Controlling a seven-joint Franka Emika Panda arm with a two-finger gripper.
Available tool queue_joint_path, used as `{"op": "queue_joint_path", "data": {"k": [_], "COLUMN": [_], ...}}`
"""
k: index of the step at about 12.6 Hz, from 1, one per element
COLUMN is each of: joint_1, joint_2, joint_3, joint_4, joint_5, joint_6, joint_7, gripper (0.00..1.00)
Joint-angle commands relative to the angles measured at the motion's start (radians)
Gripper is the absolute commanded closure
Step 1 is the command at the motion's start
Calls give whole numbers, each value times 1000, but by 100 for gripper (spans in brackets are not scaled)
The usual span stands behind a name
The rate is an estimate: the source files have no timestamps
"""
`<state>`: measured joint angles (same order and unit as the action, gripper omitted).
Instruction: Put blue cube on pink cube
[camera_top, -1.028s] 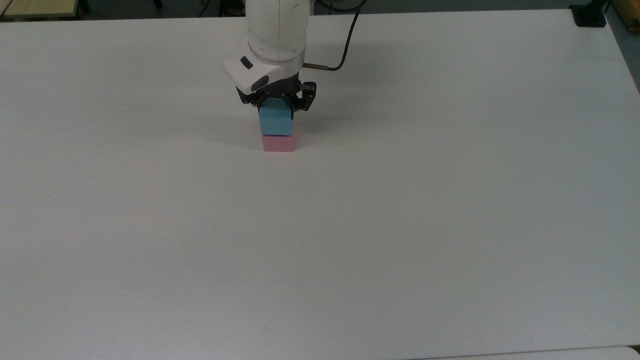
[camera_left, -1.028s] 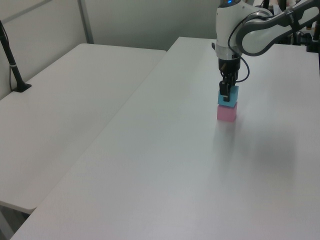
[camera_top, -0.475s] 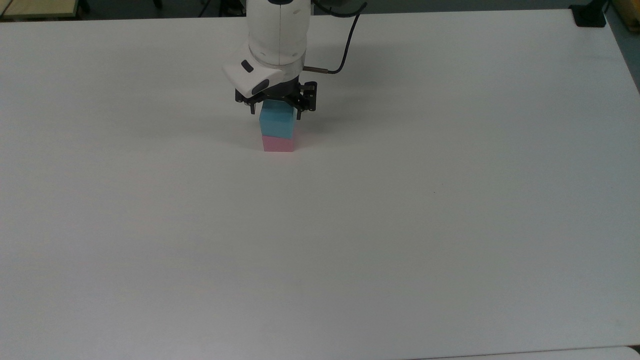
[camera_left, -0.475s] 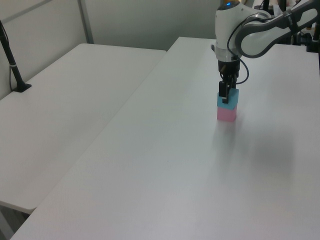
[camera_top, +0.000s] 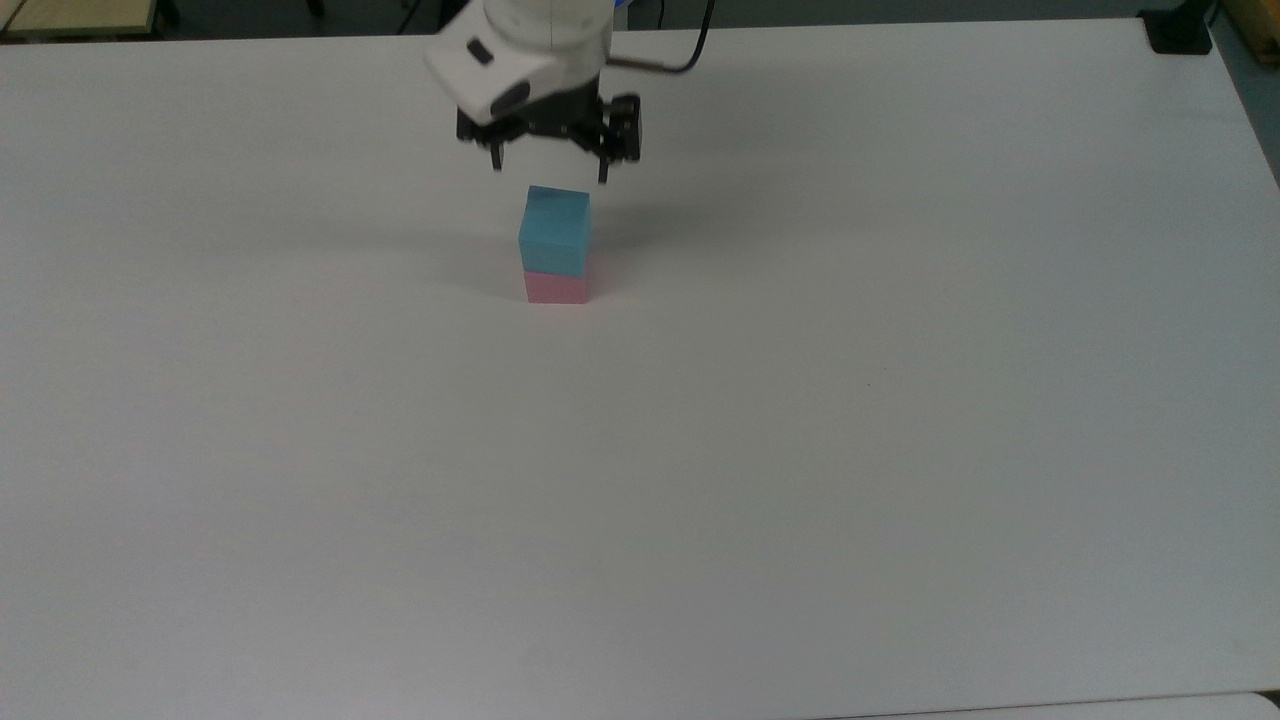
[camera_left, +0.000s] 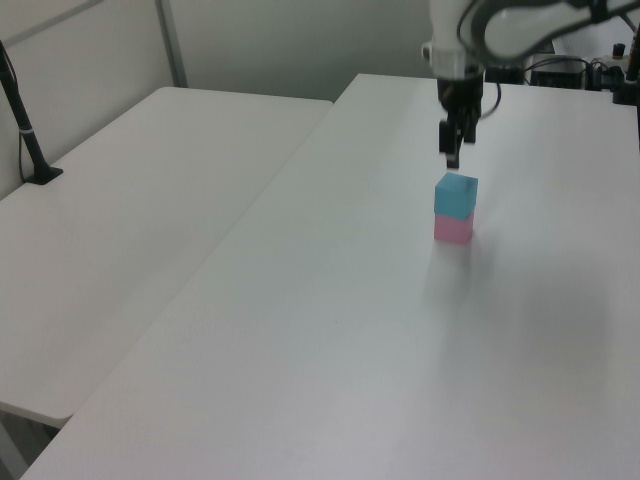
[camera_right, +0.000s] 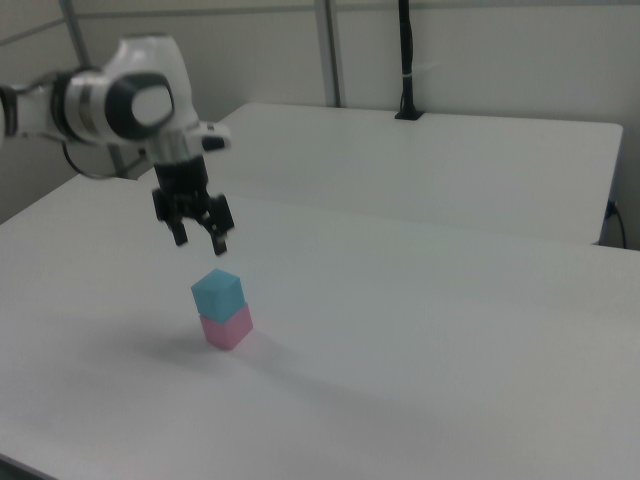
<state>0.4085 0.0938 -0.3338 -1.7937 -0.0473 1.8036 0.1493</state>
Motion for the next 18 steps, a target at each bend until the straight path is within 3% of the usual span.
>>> {"op": "queue_joint_path", "data": {"k": [1,3,8,10,11,15,18], "joint_1": [4,6,-3,-83,-111,-362,-442], "joint_2": [-29,-49,-68,-68,-66,-62,-62], "joint_3": [13,13,7,21,51,283,366], "joint_4": [218,276,281,283,283,281,269], "joint_5": [15,23,21,23,23,23,17], "joint_6": [-252,-325,-340,-337,-333,-325,-271], "joint_7": [21,18,-45,-124,-144,-172,-172], "gripper": [0,0,0,0,0,0,0]}}
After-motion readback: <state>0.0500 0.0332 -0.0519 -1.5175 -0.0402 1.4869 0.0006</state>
